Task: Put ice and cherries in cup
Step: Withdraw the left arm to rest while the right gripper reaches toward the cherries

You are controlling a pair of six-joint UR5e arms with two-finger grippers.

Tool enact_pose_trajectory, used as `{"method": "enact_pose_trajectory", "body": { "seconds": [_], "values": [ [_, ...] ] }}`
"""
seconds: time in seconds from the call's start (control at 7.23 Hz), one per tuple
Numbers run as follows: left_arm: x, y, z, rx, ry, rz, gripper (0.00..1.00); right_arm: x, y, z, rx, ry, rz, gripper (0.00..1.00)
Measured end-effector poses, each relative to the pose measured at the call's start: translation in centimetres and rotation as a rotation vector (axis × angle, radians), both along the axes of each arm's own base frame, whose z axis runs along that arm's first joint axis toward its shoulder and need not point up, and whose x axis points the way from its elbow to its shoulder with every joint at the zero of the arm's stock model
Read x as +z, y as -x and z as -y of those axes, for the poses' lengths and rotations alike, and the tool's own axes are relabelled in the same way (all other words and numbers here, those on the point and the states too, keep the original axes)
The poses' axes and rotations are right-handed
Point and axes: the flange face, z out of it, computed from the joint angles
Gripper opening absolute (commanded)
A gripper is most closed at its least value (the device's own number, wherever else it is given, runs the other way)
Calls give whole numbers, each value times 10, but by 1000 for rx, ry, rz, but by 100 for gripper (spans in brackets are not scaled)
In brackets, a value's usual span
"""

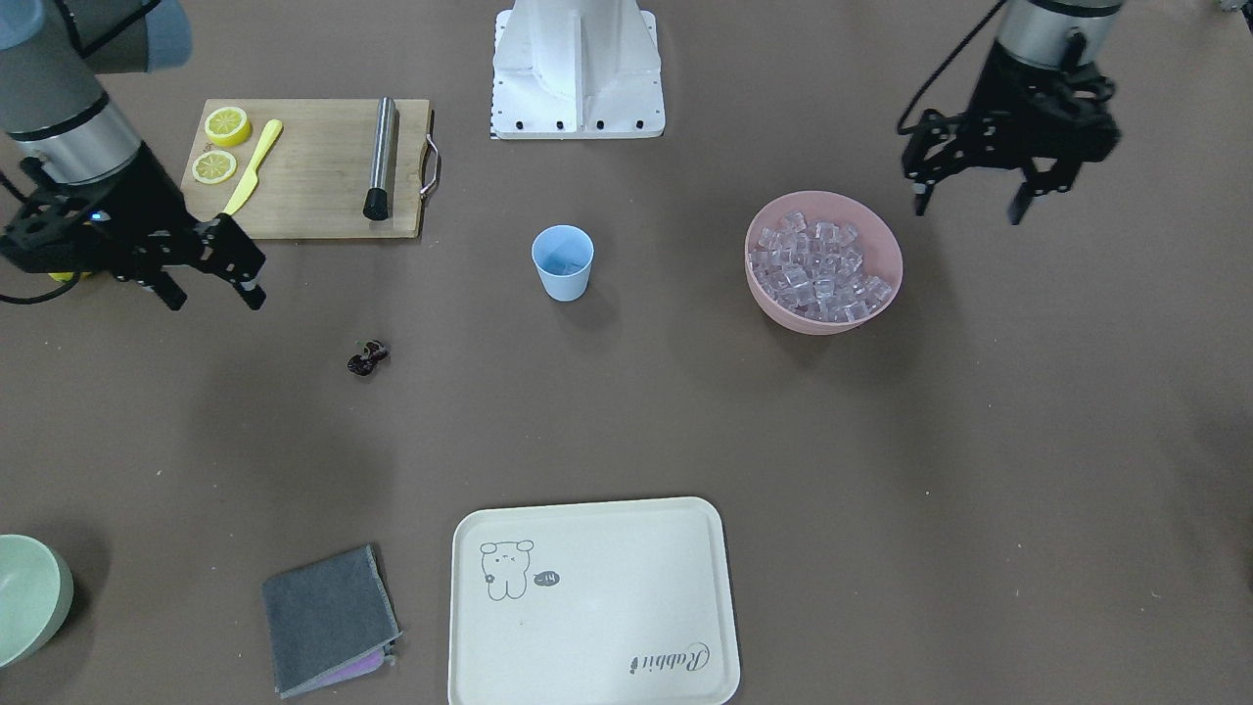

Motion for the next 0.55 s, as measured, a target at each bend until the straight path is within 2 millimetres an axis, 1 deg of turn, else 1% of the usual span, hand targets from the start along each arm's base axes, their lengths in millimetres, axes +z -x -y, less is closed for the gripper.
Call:
{"method": "enact_pose_trajectory", "body": {
  "seconds": [0.14, 0.28, 0.41, 0.55],
  "values": [
    [46, 52, 4, 41, 43, 11, 99, -17, 27, -21, 7, 35, -7, 99],
    [101, 92, 4, 41, 152, -14, 99, -30, 52, -45, 14, 66, -17, 99],
    [150, 130, 5, 19, 225, -31, 99, -35, 75, -67, 20, 78, -26, 95],
    [181, 161, 7, 13, 228, -15, 99, -33, 93, -79, 22, 79, -31, 92]
  ]
}}
